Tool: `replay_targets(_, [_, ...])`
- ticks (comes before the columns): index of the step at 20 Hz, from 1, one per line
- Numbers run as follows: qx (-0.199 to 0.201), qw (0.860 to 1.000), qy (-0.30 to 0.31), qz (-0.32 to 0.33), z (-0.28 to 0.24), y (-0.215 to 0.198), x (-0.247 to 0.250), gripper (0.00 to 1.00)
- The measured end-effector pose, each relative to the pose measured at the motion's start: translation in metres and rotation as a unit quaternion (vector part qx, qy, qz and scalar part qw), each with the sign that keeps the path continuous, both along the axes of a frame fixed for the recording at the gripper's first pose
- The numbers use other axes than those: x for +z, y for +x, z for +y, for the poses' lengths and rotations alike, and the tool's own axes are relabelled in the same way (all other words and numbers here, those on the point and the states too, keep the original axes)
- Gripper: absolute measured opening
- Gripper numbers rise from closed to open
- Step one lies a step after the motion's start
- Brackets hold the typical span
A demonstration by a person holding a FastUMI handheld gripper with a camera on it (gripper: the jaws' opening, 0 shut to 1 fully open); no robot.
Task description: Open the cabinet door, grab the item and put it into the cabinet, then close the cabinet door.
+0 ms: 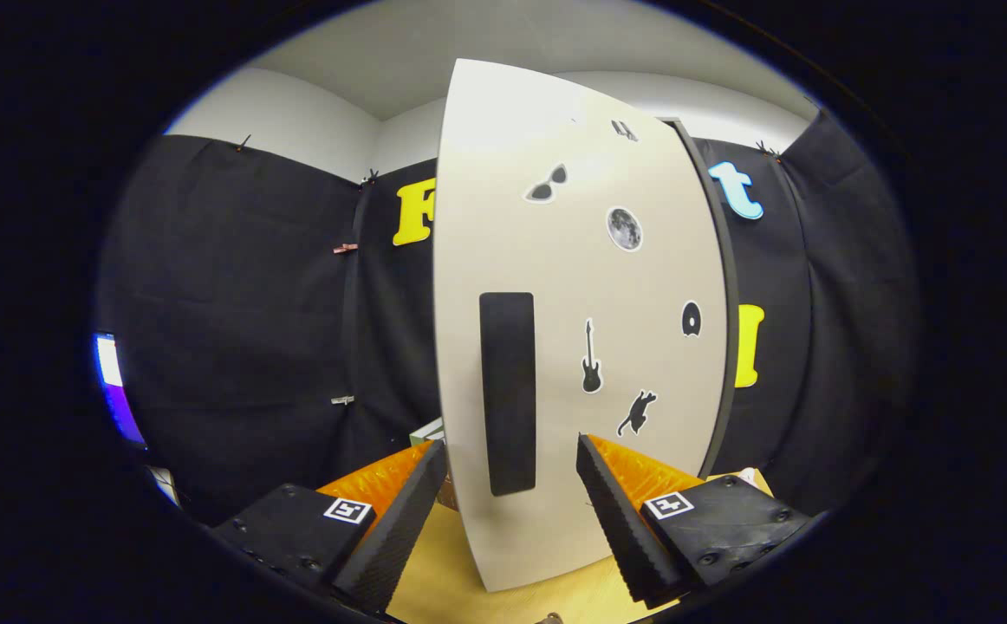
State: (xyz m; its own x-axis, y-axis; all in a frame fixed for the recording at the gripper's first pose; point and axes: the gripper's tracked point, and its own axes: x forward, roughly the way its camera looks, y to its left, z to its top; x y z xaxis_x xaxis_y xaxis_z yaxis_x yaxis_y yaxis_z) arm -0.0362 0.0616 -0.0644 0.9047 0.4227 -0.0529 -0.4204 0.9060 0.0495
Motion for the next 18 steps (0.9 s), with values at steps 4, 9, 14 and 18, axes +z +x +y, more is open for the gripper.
replay_targets(4, [-0.026,0.999,-0.012,-0.014,0.004,0.026,0.015,0.98])
replay_targets(9, [-0.129,0.991,0.036,-0.025,-0.017,0.057,0.049,0.99])
replay_targets(14, [-0.166,0.986,-0.023,-0.022,-0.046,0.050,0.036,0.98])
replay_targets(18, [-0.166,0.986,-0.003,-0.028,-0.048,0.042,0.049,0.99])
